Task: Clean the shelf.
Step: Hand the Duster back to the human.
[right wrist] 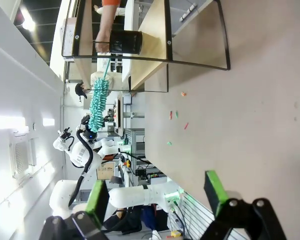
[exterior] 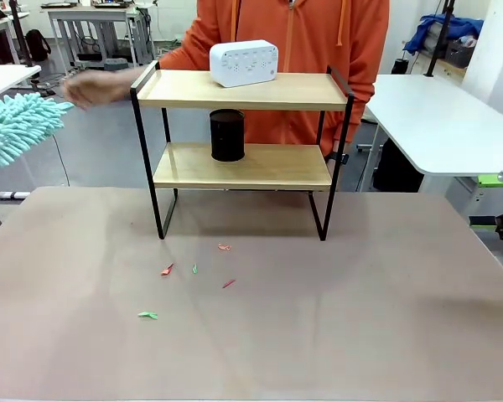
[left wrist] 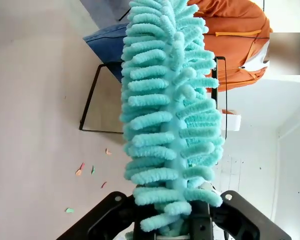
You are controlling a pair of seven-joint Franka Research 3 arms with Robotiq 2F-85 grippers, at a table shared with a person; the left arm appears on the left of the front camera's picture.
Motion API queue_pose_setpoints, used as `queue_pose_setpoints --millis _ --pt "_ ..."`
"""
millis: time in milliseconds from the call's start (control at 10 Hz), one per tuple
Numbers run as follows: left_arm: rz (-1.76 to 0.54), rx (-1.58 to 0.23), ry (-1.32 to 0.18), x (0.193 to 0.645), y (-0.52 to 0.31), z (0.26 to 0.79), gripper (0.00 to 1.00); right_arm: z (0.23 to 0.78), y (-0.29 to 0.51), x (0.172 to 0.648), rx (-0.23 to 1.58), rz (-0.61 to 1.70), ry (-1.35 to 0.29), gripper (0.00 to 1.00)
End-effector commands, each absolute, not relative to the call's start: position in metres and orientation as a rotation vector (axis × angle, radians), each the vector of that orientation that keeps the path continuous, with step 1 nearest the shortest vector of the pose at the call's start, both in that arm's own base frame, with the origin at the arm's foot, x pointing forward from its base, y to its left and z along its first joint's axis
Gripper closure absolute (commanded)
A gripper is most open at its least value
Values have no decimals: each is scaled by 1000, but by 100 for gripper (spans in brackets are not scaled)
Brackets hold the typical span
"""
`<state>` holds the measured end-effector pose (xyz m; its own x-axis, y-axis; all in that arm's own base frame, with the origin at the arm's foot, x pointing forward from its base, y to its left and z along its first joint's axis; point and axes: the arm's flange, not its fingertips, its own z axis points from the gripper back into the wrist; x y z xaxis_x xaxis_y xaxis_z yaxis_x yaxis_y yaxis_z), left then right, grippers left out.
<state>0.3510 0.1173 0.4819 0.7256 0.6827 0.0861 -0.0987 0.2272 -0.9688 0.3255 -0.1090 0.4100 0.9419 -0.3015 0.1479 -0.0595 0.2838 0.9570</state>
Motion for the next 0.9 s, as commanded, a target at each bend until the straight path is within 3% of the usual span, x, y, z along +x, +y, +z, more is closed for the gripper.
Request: queue_pose_setpoints --millis 0,700,800 --pt "567 -1235 -591 352 115 481 100 413 -110 324 1279 -172 -319 0" --pt "567 -1235 -591 352 115 481 100 413 -110 324 1279 -172 -319 0" --pt "572 -1235 -563 352 114 481 25 413 -110 324 1279 -172 -319 0"
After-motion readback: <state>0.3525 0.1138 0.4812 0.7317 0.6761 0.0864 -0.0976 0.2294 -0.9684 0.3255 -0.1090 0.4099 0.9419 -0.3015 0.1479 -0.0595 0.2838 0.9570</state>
